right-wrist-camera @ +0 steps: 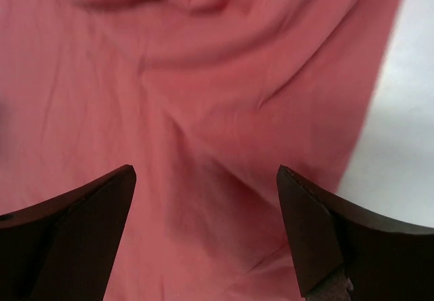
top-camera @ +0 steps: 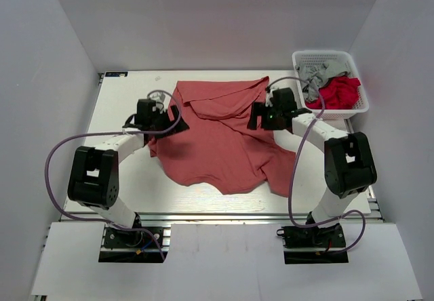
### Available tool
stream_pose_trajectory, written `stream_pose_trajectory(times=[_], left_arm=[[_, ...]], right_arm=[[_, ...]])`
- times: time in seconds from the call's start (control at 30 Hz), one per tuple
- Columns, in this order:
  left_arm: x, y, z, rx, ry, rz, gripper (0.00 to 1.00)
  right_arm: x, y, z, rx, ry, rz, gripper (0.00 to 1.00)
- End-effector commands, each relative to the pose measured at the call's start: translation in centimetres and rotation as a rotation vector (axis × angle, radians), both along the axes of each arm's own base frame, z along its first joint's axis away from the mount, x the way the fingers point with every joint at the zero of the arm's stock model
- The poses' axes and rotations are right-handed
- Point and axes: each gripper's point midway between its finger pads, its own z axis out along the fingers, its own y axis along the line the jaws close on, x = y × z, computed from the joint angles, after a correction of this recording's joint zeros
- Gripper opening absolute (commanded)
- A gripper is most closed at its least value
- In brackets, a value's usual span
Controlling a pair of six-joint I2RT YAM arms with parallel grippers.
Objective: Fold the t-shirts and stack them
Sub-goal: Flatten out the tshirt
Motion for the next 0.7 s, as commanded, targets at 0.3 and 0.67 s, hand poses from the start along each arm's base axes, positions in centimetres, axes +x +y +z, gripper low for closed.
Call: stream_pose_trajectory(times=[0.3, 0.67], left_arm=[[-3.0, 2.2, -7.8, 0.015, 0.284, 0.121, 0.99], [8.8, 6.2, -10.9, 0.139, 0.304, 0.278, 0.99]], right_arm=[[-8.1, 0.7, -7.3, -0.019, 0.223, 0.017, 0.9], [-23.1, 4.5, -9.0, -0.035, 0.439, 0.345, 0.89]])
